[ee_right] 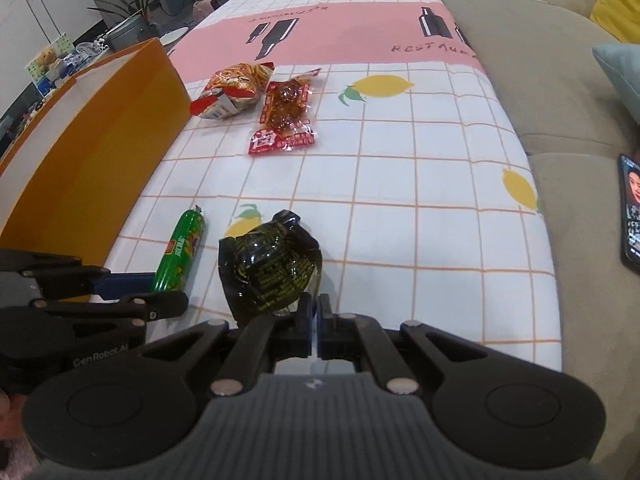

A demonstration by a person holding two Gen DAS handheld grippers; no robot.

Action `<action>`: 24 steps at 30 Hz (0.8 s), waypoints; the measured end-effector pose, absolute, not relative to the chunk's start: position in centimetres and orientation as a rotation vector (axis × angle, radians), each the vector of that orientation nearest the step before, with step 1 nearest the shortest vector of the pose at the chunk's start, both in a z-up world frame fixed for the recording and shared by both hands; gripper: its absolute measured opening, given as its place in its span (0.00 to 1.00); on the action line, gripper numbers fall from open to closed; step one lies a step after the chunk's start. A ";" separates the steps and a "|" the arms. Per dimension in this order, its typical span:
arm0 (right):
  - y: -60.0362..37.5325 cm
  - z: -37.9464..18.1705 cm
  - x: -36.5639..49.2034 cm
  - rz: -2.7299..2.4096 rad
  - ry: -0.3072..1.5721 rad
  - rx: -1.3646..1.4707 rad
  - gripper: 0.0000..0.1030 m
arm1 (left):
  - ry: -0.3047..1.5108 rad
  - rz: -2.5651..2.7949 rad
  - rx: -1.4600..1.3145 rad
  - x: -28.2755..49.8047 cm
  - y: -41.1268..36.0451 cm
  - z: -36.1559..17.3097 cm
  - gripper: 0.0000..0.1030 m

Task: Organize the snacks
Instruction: 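Grasp the green sausage with the left tool while the right grasps the dark seaweed pouch, then lift the sausage and seaweed pouch and carry them toward the orange box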

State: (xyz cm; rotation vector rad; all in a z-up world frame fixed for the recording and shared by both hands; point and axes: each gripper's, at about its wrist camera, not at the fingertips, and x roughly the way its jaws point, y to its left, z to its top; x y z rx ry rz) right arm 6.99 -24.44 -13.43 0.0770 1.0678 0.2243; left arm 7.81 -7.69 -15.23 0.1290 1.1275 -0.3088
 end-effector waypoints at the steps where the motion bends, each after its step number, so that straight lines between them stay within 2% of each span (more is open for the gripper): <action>1: -24.5 -13.4 6.8 0.227 1.062 0.067 0.03 | 1.134 -0.303 0.124 7.8 -7.6 -15.3 0.27; 3: -24.2 -13.1 6.7 0.224 1.035 0.042 0.04 | 1.139 -0.298 0.110 7.9 -7.2 -15.4 0.28; 6: -23.7 -12.1 6.1 0.206 0.955 -0.039 0.35 | 1.123 -0.282 0.088 7.8 -6.7 -15.1 0.34; 9: -22.9 -11.2 5.5 0.218 0.863 -0.115 0.34 | 1.089 -0.276 0.038 8.0 -6.1 -14.5 0.42; 14: -20.5 -10.8 4.5 0.319 0.743 -0.248 0.34 | 1.065 -0.233 -0.043 8.8 -5.4 -14.2 0.43; 17: -18.8 -11.7 4.5 0.372 0.741 -0.319 0.34 | 1.074 -0.209 -0.070 9.3 -5.1 -14.5 0.43; 24: -17.8 -13.8 5.7 0.372 0.772 -0.359 0.45 | 1.090 -0.200 -0.085 9.7 -5.2 -15.1 0.43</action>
